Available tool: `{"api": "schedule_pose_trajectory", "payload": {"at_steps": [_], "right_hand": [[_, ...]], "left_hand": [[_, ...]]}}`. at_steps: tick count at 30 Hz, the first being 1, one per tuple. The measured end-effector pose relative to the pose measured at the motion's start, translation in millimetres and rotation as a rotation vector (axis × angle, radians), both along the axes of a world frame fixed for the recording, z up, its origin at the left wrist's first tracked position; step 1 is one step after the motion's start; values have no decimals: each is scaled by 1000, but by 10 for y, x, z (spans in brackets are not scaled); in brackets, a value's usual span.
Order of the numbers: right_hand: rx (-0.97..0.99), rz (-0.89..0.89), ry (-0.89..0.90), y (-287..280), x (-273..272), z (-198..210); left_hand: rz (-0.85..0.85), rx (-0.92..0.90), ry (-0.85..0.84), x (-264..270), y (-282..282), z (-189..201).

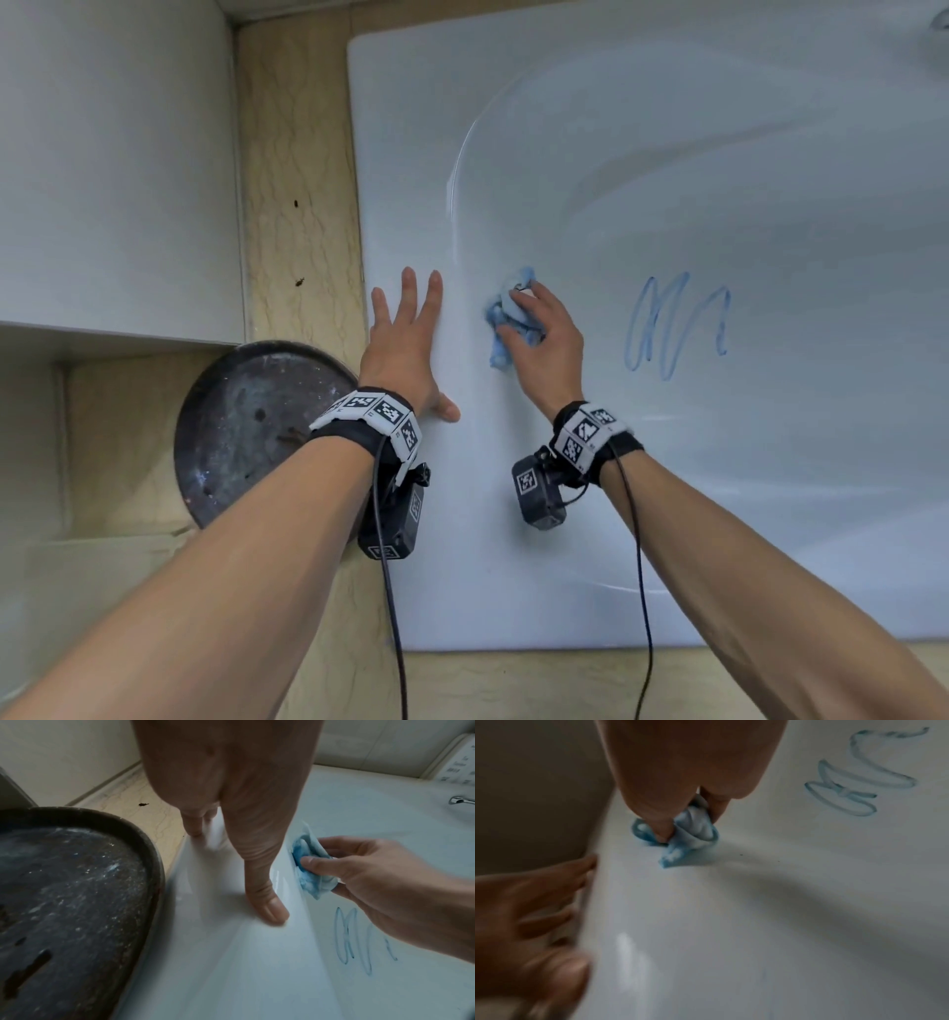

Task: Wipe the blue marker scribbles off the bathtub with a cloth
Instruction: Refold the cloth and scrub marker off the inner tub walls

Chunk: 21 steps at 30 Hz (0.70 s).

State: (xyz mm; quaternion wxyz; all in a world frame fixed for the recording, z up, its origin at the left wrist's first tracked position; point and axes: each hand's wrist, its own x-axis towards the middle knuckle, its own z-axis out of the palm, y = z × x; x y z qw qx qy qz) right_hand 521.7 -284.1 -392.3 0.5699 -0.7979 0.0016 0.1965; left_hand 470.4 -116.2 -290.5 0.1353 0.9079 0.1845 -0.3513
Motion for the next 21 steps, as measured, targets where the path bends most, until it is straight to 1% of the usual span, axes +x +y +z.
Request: {"api": "schedule_pose_trajectory", "payload": {"at_steps": [2, 4, 6, 8, 9, 10, 12, 14, 15, 16, 18, 19, 20, 21], "right_hand": [[-12, -23, 9, 45, 188, -122], [-32, -105, 109, 102, 512, -234], [-125, -125, 198, 117, 820, -274], [-203, -104, 208, 166, 1000, -228], [-170, -111, 181, 220, 997, -162], [-95, -123, 143, 287, 930, -83], [51, -74, 7, 377, 725, 34], [54, 26, -104, 346, 582, 1], [15, 33, -105, 288, 579, -98], [-52, 10, -56, 209, 617, -227], [-215, -41, 180, 1, 720, -452], [-281, -25, 306, -118, 737, -544], [-314, 6, 395, -228, 750, -610], [-329, 27, 433, -303, 754, -652]], "left_hand": [[-3, 3, -6, 6, -5, -2], [-11, 5, -10, 12, 0, -16], [-6, -2, -7, 0, 2, -22], [-7, -4, -14, 2, 11, -34], [-4, -7, -13, 2, 15, -36], [3, -11, -12, -4, 21, -34], [-3, -15, -19, -1, 24, -38], [0, -20, -25, 0, 27, -34], [4, -23, -27, -3, 26, -29], [5, -25, -32, -8, 24, -28], [10, -27, -36, -5, 29, -29], [14, -29, -32, -10, 29, -30], [14, -30, -35, -15, 29, -36], [11, -30, -41, -14, 31, -45]]}}
